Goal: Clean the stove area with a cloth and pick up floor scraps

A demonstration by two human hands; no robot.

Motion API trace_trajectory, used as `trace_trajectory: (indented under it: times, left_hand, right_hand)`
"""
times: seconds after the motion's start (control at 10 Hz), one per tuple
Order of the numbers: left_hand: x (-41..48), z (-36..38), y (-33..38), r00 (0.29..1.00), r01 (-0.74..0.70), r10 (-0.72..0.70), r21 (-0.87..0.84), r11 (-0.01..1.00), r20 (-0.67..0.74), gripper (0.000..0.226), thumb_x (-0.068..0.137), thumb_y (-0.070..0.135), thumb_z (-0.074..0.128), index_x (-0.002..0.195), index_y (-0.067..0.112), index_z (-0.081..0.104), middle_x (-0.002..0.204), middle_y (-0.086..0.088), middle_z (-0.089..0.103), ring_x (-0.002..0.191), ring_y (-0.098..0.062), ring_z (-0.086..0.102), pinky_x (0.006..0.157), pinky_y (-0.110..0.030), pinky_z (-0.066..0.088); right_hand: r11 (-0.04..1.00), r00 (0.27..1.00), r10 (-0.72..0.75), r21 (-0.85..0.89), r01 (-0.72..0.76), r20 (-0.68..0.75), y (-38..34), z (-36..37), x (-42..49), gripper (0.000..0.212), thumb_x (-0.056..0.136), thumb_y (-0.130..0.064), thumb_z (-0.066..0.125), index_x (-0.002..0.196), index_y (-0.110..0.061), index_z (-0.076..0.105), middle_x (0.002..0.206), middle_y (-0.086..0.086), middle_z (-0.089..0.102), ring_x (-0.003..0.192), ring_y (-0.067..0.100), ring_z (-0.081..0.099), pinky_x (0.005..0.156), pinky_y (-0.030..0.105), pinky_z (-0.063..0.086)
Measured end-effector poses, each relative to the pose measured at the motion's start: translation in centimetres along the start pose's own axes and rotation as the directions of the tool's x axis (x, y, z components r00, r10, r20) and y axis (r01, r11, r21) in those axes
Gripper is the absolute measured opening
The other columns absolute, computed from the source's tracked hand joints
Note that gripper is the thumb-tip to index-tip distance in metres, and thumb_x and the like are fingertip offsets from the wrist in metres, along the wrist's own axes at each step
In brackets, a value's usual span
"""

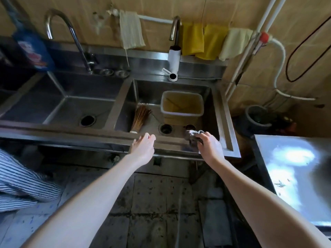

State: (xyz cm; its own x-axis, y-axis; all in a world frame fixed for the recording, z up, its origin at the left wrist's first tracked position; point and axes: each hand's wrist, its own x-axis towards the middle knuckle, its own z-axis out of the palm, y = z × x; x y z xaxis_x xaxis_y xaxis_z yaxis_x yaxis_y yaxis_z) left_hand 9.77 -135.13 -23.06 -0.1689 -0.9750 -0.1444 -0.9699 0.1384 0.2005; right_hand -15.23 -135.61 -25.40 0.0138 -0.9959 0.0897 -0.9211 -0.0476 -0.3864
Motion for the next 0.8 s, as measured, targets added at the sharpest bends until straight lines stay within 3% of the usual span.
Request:
trace_trajectory:
  times: [0.3, 0.7, 0.8]
  left_hand:
    - [3.2, 2.5, -2.0, 0.992, -0.026, 0.031, -0.041, 0.999, 0.122, 0.031, 0.096, 0.013, 0.042, 0.126, 0.019, 0.045, 0.128, -0.004, 0.049, 0.108, -0.026, 0.055, 0.095, -0.040, 0.043]
    - [4.3, -0.5, 0.4, 0.992, -0.082, 0.087, -0.047, 0.995, 0.092, 0.034, 0.095, 0.010, 0.042, 0.127, 0.018, 0.046, 0.129, -0.006, 0.049, 0.111, -0.025, 0.053, 0.098, -0.041, 0.040]
    - [4.4, -1.6, 1.3, 0.993, -0.101, 0.102, -0.036, 0.994, 0.052, 0.034, 0.096, 0.010, 0.040, 0.129, 0.017, 0.045, 0.131, -0.007, 0.048, 0.116, -0.026, 0.050, 0.102, -0.042, 0.037]
  right_hand:
    - [0.998, 0.985, 0.070, -0.017, -0.068, 0.157, 0.8, 5.1, 0.1, 0.031, 0.092, -0.019, 0.054, 0.122, -0.019, 0.060, 0.134, 0.004, 0.055, 0.121, 0.026, 0.048, 0.096, 0.035, 0.047]
    - [0.996, 0.992, 0.043, -0.080, -0.033, 0.116, 0.1, 1.3, -0.2, 0.036, 0.092, -0.023, 0.056, 0.128, -0.019, 0.056, 0.128, 0.003, 0.058, 0.112, 0.024, 0.056, 0.086, 0.035, 0.050]
    - [0.996, 0.995, 0.038, -0.078, -0.031, 0.094, -0.2, -0.1, 0.2, 0.035, 0.094, -0.026, 0.054, 0.129, -0.019, 0.056, 0.128, 0.002, 0.057, 0.114, 0.022, 0.054, 0.089, 0.033, 0.048]
